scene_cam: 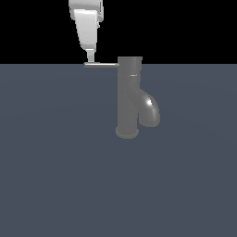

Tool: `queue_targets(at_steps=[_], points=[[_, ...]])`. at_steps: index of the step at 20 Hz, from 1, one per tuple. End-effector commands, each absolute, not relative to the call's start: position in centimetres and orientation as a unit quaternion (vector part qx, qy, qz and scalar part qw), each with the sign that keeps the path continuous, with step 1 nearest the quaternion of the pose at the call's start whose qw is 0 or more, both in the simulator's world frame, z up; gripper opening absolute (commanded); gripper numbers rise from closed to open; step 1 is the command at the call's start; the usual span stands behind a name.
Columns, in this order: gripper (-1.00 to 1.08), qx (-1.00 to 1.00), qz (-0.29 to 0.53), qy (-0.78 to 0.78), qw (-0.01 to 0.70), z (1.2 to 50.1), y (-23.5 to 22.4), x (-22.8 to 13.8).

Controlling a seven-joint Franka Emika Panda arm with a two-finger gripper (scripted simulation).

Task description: Turn on the faucet by rotating a designated handle.

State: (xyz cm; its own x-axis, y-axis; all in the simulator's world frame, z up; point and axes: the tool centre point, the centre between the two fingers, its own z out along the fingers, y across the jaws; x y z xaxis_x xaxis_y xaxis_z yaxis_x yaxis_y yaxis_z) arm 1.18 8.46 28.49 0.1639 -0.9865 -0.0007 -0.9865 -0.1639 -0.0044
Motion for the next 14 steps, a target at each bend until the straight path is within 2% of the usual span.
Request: queue_targets(at_steps=[1,14], points=[[-1.00,-0.763,0.000,0.647,0.000,28.5,8.2,0.3],[-1.00,-0.763,0.000,0.647,0.000,28.5,7.3,-3.4]])
